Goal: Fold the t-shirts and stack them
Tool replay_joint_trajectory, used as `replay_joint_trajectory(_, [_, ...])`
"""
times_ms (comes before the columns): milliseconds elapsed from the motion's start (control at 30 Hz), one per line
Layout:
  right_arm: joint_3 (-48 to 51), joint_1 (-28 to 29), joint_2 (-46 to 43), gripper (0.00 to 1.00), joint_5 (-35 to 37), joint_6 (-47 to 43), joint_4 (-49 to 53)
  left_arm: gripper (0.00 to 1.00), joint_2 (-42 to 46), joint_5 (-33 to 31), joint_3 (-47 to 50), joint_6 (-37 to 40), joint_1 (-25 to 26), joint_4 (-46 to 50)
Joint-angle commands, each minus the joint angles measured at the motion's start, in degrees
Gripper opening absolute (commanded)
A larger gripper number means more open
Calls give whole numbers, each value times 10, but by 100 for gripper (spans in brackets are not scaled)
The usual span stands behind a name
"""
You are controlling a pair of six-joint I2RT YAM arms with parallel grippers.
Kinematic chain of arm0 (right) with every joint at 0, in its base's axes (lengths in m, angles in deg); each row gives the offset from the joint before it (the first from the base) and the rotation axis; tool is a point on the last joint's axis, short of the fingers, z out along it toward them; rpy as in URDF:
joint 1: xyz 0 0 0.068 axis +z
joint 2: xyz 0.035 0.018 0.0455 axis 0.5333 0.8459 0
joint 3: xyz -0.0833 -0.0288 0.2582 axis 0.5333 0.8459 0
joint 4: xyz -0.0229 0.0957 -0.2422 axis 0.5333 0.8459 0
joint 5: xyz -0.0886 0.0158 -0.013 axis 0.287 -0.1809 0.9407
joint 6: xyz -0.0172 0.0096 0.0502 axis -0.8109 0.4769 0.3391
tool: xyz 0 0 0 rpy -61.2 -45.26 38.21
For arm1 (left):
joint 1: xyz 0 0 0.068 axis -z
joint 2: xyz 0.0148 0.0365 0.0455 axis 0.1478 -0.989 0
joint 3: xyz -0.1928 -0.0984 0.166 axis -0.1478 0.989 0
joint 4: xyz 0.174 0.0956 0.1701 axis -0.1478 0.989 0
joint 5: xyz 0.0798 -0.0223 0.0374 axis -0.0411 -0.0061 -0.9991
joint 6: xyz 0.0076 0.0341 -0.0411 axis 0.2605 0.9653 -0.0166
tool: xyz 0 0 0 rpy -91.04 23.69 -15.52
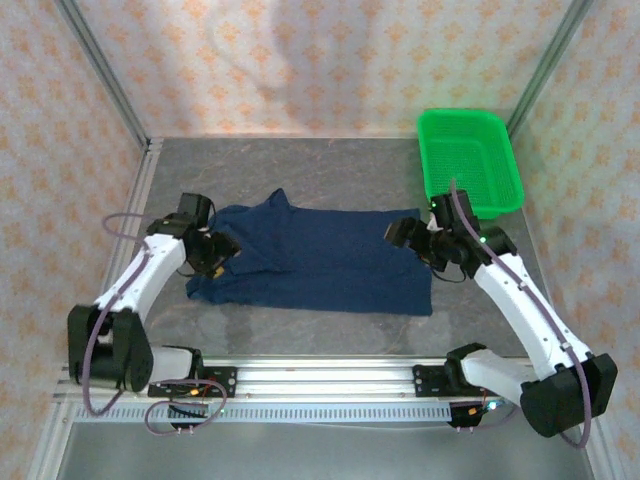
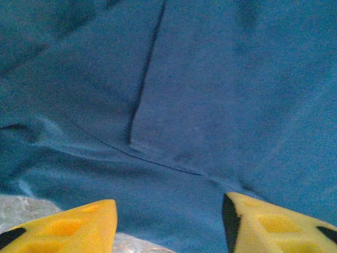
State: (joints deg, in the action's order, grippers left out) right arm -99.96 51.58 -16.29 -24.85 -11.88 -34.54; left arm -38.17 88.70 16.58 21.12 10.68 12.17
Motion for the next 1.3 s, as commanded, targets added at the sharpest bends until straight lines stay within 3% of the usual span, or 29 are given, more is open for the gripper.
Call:
replay_joint_trajectory(0, [2,27,-9,91,-27,-28,-36,54,-14,16,21,-51,1,-53])
replay_joint_trajectory(533, [27,38,-33,92,-39,-28,-49,42,-105,-54,20,-52,1,-96])
replay_joint_trajectory(1267, [75,38,-64,92,-30,-3,-54,34,-140,-18,-10,-48,1,-115])
